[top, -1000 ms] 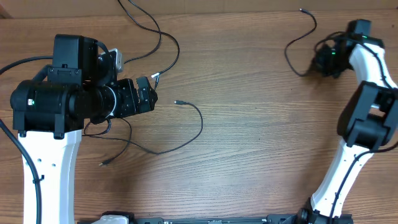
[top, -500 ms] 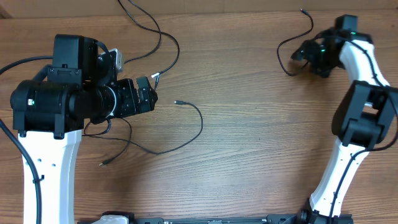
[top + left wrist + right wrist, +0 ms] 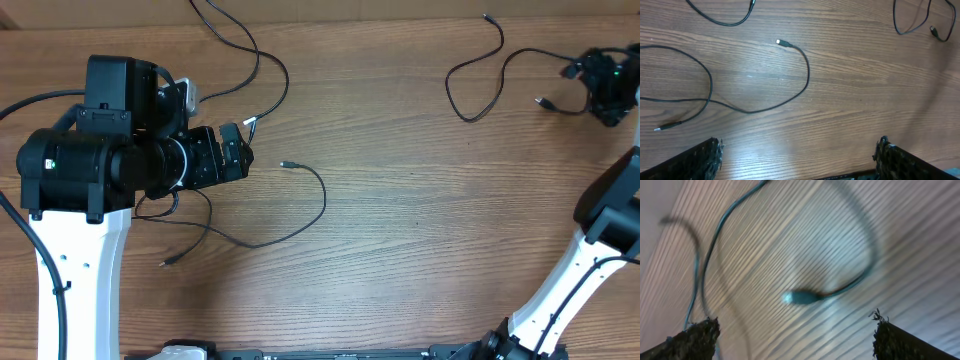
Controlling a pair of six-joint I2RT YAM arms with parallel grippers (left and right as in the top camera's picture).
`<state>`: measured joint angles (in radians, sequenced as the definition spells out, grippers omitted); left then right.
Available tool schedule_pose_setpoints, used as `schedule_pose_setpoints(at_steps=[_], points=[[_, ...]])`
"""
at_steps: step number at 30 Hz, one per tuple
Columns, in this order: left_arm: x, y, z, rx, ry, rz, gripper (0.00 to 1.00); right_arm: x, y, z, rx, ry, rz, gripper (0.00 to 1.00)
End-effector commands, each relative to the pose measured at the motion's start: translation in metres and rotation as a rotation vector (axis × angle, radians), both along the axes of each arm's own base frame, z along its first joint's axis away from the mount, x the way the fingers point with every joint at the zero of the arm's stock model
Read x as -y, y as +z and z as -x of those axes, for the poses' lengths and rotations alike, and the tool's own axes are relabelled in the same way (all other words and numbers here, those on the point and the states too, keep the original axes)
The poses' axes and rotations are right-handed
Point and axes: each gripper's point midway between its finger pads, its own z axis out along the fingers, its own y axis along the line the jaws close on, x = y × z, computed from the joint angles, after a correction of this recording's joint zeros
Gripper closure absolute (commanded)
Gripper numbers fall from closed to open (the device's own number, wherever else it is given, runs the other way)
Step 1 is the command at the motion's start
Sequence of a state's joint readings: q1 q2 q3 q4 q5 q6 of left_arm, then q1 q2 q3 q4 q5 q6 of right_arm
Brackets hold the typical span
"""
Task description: Untangle cables
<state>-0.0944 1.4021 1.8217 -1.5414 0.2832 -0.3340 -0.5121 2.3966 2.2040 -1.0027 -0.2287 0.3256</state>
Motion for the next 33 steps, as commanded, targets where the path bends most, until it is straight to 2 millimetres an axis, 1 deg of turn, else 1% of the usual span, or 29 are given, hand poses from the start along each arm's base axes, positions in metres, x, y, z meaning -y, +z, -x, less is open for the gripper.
schedule_pose_setpoints(at_steps=[1,4,8,13,19,23,24,26,33], points=[[0.0,0.004,-0.001,0.021,-0.013,-0.008,0.0,0.008,-0.007,0.002,-0.019,-0.066,0.04,0.0],[0.0,0.004,-0.001,0.021,-0.013,-0.008,0.0,0.011,-0.014,-0.002,-0.008,-0.082,0.056,0.0],[0.0,0.004,-0.001,0.021,-0.013,-0.008,0.0,0.022,-0.024,0.005,-0.039,-0.191,0.084,0.0],[0.0,0.004,-0.001,0.021,-0.013,-0.008,0.0,0.021,-0.037,0.007,-0.044,-0.212,0.075,0.02],[0.0,0.004,-0.001,0.021,-0.013,-0.009,0.0,0.021,-0.055,0.008,-0.037,-0.212,0.076,0.12],[0.0,0.004,-0.001,0.021,-0.013,-0.009,0.0,0.02,-0.063,0.007,-0.026,-0.211,0.082,0.24],[0.0,0.004,-0.001,0.021,-0.013,-0.008,0.0,0.021,-0.064,0.006,-0.021,-0.211,0.084,0.25],[0.0,0.004,-0.001,0.021,-0.013,-0.009,0.0,0.021,-0.066,0.004,-0.011,-0.212,0.088,0.28],[0.0,0.004,-0.001,0.021,-0.013,-0.008,0.0,0.022,-0.069,-0.001,0.011,-0.208,0.097,0.32]])
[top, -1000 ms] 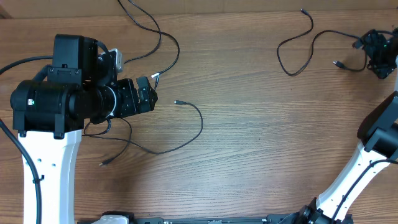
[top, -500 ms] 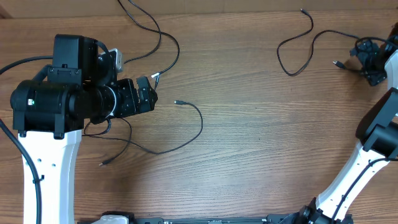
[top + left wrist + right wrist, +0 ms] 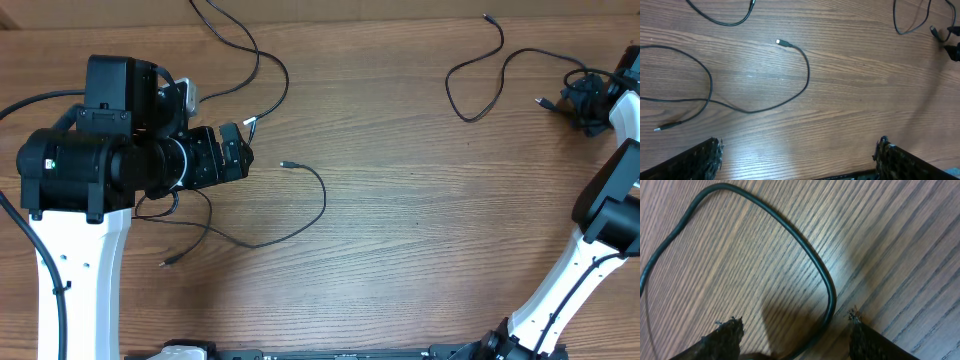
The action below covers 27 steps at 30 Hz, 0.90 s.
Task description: Untangle cables
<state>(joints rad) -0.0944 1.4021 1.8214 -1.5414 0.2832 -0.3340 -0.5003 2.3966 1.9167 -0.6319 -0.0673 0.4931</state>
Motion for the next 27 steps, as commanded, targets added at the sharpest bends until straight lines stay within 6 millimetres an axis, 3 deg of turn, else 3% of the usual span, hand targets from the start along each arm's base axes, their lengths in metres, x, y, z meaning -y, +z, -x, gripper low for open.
schedule_pose_setpoints(at_steps=[1,6,12,15,22,27], points=[[0.0,0.005,-0.001,0.021,-0.013,-0.008,0.0,-0.003,-0.003,0.0,-0.005,0.001,0.01,0.34],[0.0,0.005,-0.001,0.022,-0.013,-0.008,0.0,-0.006,-0.014,0.0,-0.019,0.006,0.001,0.42],[0.0,0.005,-0.001,0.022,-0.013,-0.008,0.0,-0.017,-0.032,-0.003,-0.019,0.034,-0.054,0.65],[0.0,0.005,-0.001,0.022,-0.013,-0.008,0.01,-0.019,-0.038,-0.004,-0.027,0.038,-0.056,0.71],[0.0,0.005,-0.001,0.022,-0.013,-0.008,0.01,-0.022,-0.03,-0.018,0.043,0.064,-0.062,0.9],[0.0,0.005,-0.001,0.021,-0.013,-0.008,0.0,-0.025,-0.013,-0.043,0.172,0.116,-0.075,0.94]])
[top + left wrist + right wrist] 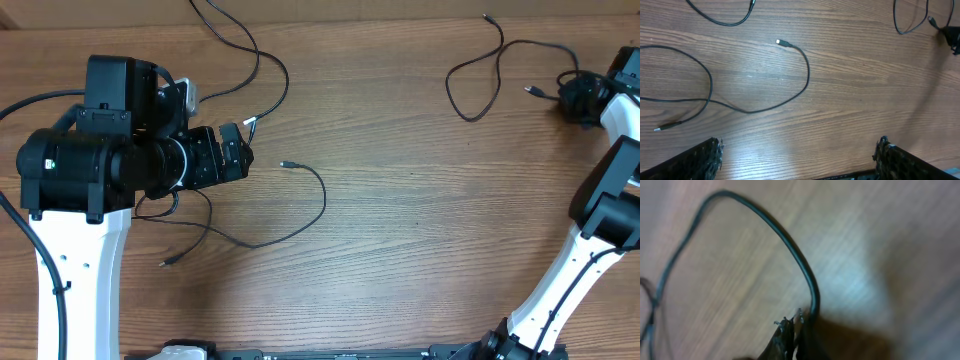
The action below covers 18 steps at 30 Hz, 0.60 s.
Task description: Untangle cables
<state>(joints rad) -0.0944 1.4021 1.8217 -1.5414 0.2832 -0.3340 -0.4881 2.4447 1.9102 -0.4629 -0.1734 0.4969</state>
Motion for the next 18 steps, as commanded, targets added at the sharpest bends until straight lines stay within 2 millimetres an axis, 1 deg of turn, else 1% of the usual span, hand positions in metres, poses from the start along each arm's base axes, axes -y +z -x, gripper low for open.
schedule_pose_setpoints(at_steps=[1,4,6,8,9,11,13,14,16,18], points=[[0.0,0.004,-0.001,0.021,-0.013,-0.008,0.0,-0.016,-0.005,-0.01,0.041,0.057,-0.046,0.94],[0.0,0.004,-0.001,0.021,-0.013,-0.009,0.01,-0.017,0.005,-0.017,0.071,0.075,-0.053,0.95],[0.0,0.004,-0.001,0.021,-0.013,-0.009,0.0,-0.015,0.017,-0.019,0.09,0.082,-0.067,0.91],[0.0,0.004,-0.001,0.021,-0.013,-0.008,0.0,-0.009,0.032,-0.02,0.109,0.084,-0.078,0.91],[0.0,0.004,-0.001,0.021,-0.013,-0.008,0.0,-0.005,0.045,-0.019,0.119,0.081,-0.078,0.91],[0.0,0.004,-0.001,0.021,-0.013,-0.008,0.0,0.003,0.065,-0.016,0.124,0.073,-0.069,0.83],[0.0,0.004,-0.001,0.021,-0.013,-0.008,0.0,0.007,0.087,-0.012,0.125,0.086,-0.048,0.71],[0.0,0.004,-0.001,0.021,-0.013,-0.008,0.0,0.007,0.098,-0.01,0.122,0.1,-0.037,0.7],[0.0,0.004,-0.001,0.021,-0.013,-0.008,0.0,0.002,0.114,-0.003,0.104,0.102,-0.047,0.69],[0.0,0.004,-0.001,0.021,-0.013,-0.009,0.0,-0.009,0.121,0.002,0.08,0.114,-0.067,0.69]])
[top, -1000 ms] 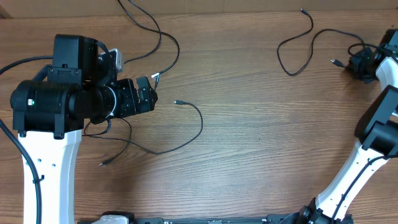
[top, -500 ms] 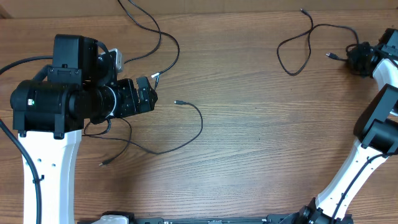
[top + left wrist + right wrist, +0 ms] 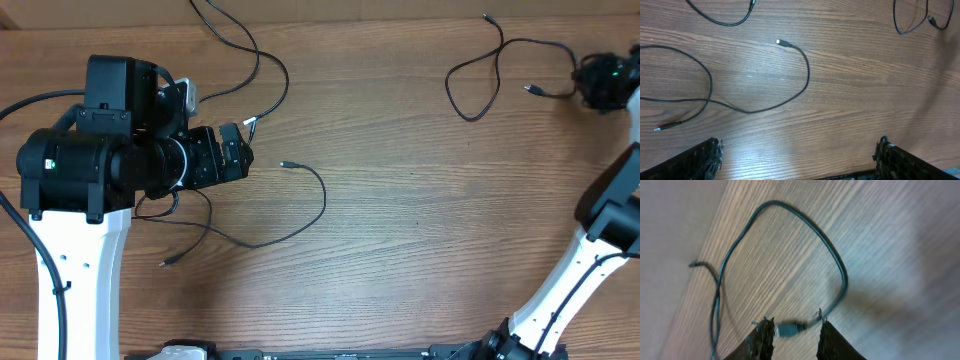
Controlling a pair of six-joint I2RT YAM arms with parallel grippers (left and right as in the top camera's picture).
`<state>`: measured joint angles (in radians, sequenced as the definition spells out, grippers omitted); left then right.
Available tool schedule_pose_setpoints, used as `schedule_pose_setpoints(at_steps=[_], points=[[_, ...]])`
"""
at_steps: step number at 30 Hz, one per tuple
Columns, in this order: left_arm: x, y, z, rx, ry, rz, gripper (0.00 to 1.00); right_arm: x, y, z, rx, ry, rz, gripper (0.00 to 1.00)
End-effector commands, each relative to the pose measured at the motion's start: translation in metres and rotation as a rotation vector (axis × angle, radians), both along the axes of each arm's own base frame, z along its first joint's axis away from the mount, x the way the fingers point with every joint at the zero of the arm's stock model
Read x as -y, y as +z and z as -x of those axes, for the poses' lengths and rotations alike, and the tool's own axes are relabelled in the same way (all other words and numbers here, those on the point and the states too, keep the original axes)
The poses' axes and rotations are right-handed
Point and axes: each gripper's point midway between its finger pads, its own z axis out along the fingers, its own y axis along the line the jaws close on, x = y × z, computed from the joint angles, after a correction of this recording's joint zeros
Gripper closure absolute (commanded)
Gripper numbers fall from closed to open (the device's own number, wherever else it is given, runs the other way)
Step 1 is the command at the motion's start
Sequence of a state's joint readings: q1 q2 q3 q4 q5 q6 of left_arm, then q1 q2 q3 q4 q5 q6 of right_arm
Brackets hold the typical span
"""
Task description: Untangle cables
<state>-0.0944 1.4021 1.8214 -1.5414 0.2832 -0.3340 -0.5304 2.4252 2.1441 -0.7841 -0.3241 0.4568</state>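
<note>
A thin black cable (image 3: 470, 75) loops across the far right of the table, its plug (image 3: 530, 90) lying loose. My right gripper (image 3: 600, 80) hovers just right of it, open. In the right wrist view the cable's loop (image 3: 840, 275) lies on the wood and the plug (image 3: 790, 328) shows between the parted fingertips of the right gripper (image 3: 795, 325). A second black cable (image 3: 322, 195) curves over the table's left middle. My left gripper (image 3: 238, 150) hangs open beside it, and the left wrist view shows this cable (image 3: 807, 80) in front of the wide-open left gripper (image 3: 799, 142).
A third black cable (image 3: 270, 60) runs down from the far edge at the left and ends in a plug (image 3: 250, 122) by the left arm. The left arm's bulky body (image 3: 100, 160) covers part of the cables under it. Bare wood (image 3: 430, 220) fills the middle.
My right gripper was shut on the right cable near its plug end. Now its fingers stand apart, it sits slightly further right and higher, and the cable lies free. The left arm has not moved.
My right gripper hung open over the right cable's end. Then it was low with the cable between its open fingers. Then it was shut on the cable, whose end had shifted left and toward the far edge. Now the gripper is open again; the left arm stayed still throughout.
</note>
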Motion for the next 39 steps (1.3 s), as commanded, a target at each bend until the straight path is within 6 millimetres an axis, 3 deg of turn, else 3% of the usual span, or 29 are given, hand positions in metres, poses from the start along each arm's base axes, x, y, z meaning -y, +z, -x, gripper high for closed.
schedule_pose_setpoints(at_steps=[1,6,7,9,10,11,14,19,23,29,32,39], points=[[0.0,0.005,-0.001,0.022,-0.013,-0.008,0.0,-0.015,0.058,-0.004,0.071,0.051,0.028,0.69],[0.0,0.005,-0.001,0.022,-0.013,-0.008,0.0,-0.071,0.039,0.006,-0.04,0.144,-0.07,0.59],[0.0,0.005,-0.001,0.022,-0.013,-0.008,0.01,-0.082,0.035,0.008,-0.063,0.168,-0.076,0.48],[0.0,0.005,-0.001,0.022,-0.013,-0.008,0.01,-0.106,0.028,0.012,-0.108,0.23,-0.084,0.14],[0.0,0.005,-0.001,0.022,-0.013,-0.008,0.0,-0.118,0.026,0.015,-0.127,0.26,-0.086,0.03],[0.0,0.005,-0.001,0.022,-0.013,-0.008,0.0,-0.131,0.024,0.017,-0.15,0.294,-0.088,0.0],[0.0,0.005,-0.001,0.021,-0.013,-0.008,0.01,-0.156,0.015,0.027,-0.231,0.347,-0.058,0.0],[0.0,0.005,-0.001,0.022,-0.013,-0.008,0.01,-0.177,-0.001,0.033,-0.334,0.35,0.047,0.0],[0.0,0.005,-0.001,0.022,-0.013,-0.008,0.0,-0.194,-0.016,0.034,-0.366,0.365,0.089,0.06],[0.0,0.005,-0.001,0.022,-0.013,-0.008,0.0,-0.204,-0.035,0.034,-0.374,0.313,0.065,0.21],[0.0,0.005,-0.001,0.021,-0.013,-0.008,0.0,-0.205,-0.039,0.03,-0.357,0.284,0.047,0.34],[0.0,0.005,-0.001,0.022,-0.013,-0.008,0.0,-0.215,-0.03,0.006,-0.244,0.293,-0.004,0.62]])
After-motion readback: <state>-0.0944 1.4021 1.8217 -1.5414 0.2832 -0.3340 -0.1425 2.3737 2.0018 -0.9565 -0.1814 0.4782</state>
